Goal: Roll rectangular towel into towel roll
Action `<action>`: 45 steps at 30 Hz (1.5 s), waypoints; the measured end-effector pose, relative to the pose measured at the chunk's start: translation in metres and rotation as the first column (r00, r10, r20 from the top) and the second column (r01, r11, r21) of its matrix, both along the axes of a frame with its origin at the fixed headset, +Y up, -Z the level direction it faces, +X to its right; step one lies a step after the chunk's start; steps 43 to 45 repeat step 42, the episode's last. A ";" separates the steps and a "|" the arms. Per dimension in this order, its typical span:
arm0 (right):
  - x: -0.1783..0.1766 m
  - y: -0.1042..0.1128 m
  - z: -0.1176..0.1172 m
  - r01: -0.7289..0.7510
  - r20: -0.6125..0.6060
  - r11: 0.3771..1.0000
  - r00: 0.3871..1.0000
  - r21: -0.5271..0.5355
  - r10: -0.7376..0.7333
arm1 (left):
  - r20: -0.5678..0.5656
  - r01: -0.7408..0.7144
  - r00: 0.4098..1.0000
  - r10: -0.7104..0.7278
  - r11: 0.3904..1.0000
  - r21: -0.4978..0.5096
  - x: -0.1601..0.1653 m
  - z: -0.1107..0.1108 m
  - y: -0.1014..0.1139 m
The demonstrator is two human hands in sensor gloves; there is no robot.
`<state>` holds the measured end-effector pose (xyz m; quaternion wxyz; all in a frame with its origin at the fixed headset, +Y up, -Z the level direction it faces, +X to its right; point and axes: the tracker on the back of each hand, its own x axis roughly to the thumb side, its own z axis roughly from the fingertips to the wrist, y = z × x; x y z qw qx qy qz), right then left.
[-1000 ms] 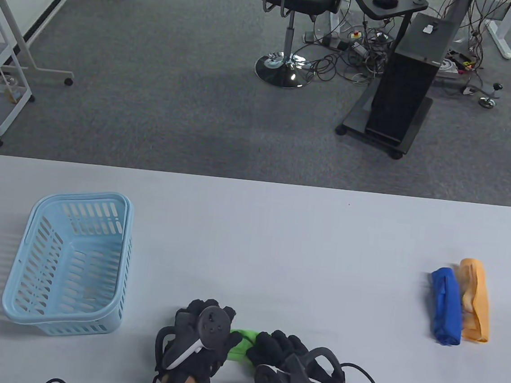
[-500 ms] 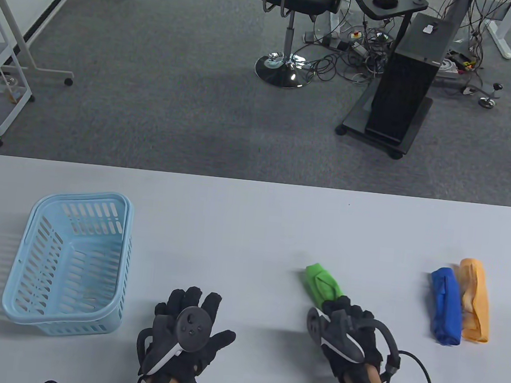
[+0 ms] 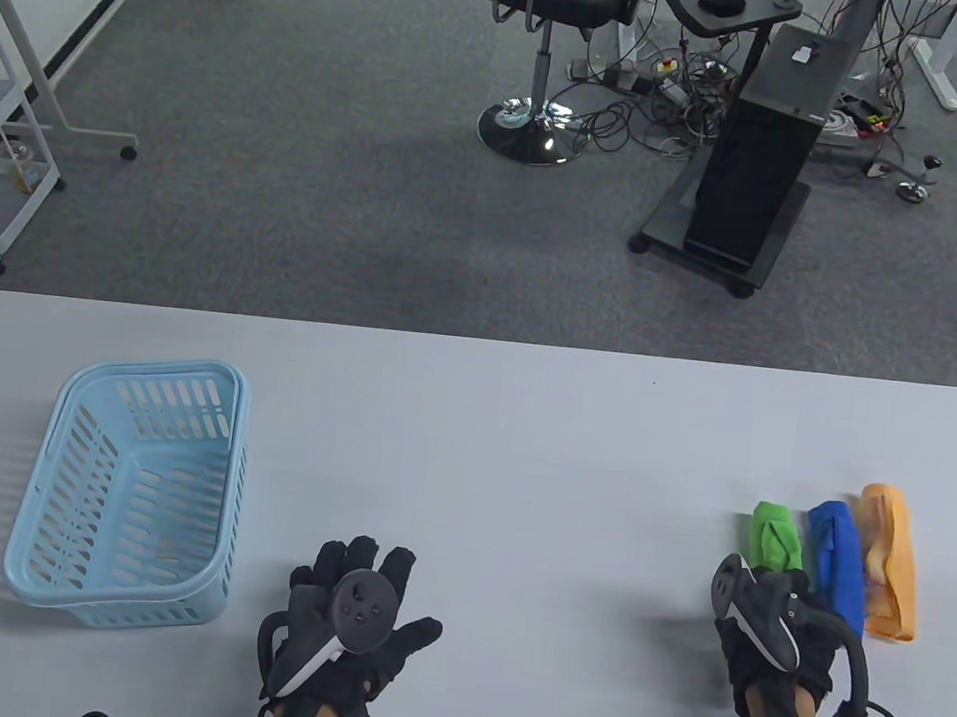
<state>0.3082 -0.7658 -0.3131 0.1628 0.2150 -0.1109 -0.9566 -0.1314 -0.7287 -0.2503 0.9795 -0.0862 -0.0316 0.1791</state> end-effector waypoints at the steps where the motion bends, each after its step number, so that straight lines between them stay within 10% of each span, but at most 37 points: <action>1: 0.002 -0.001 0.001 -0.010 0.011 1.000 1.000 -0.002 0.010 | -0.001 0.000 1.000 0.000 1.000 -0.003 0.000 0.000 0.000; 13: 0.005 0.031 0.013 0.175 -0.015 0.974 0.984 0.145 -0.175 | 0.018 0.027 0.999 -0.026 0.999 -0.019 0.002 -0.001 -0.003; 22: -0.055 0.071 0.042 0.418 -0.377 0.864 0.876 0.280 -0.301 | 0.025 0.064 0.998 -0.063 0.998 -0.016 0.005 -0.001 -0.005; 30: -0.082 0.049 0.057 0.500 -0.540 0.842 0.775 0.204 -0.329 | 0.066 0.119 0.991 -0.118 0.993 -0.009 0.011 -0.005 -0.009; 45: -0.084 0.020 0.052 0.430 -0.471 0.903 0.797 0.002 -0.378 | 0.090 0.174 0.981 -0.169 0.984 -0.045 0.015 -0.006 -0.012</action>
